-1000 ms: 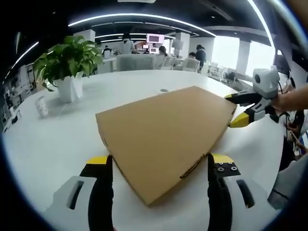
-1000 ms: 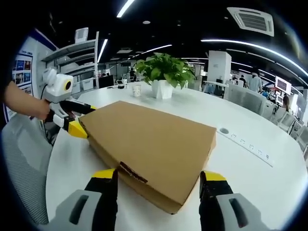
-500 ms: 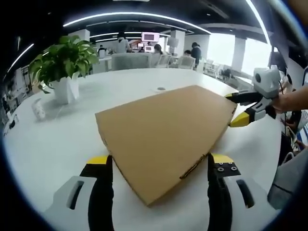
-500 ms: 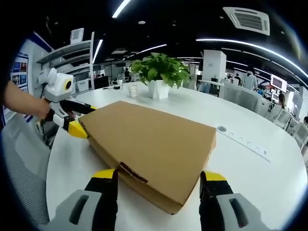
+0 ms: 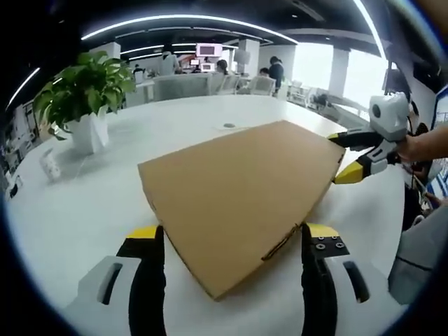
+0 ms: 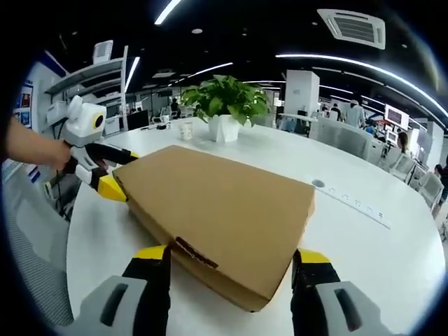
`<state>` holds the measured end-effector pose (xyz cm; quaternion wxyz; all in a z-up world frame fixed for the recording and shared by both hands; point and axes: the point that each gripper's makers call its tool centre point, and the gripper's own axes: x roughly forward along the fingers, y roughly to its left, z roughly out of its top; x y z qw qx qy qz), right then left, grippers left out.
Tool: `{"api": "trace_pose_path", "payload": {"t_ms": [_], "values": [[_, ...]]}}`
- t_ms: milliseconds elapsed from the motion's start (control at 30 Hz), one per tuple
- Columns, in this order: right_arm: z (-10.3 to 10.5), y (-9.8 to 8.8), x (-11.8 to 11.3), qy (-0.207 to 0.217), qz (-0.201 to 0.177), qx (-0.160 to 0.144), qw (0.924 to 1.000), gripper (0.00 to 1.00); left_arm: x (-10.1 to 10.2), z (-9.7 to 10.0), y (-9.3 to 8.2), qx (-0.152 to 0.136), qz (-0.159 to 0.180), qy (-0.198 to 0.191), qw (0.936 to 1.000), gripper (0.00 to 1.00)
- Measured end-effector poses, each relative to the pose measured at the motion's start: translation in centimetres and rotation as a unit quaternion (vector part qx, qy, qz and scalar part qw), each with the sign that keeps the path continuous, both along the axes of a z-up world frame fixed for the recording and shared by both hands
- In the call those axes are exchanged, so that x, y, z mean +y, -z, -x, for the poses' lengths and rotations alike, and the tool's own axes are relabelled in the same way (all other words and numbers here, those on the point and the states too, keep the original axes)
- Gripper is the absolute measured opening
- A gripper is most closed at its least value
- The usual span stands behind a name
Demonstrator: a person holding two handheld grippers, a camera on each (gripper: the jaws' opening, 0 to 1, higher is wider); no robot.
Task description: Operate the shoe box by opening the lid, removing the specified soft item, and placing it in the target area until the item is outside and the box remains undamaged.
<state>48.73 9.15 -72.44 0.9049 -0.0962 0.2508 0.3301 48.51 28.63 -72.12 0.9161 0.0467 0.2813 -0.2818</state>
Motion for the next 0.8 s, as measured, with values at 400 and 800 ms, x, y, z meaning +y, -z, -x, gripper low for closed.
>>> {"api": "trace_pose_path", "payload": {"t_ms": [400,800], "values": [[0.6,0.0,0.5,0.024,-0.001,-0.001,0.9997,0.68,0.5,-0.3,0.1,0.006,-0.005,0.023,0.9997,0.79],[1.4,0.0,1.1,0.049,0.001,0.003,0.9988,0.68,1.1,-0.4,0.2,0.011,-0.015,0.05,0.9986,0.79]]}}
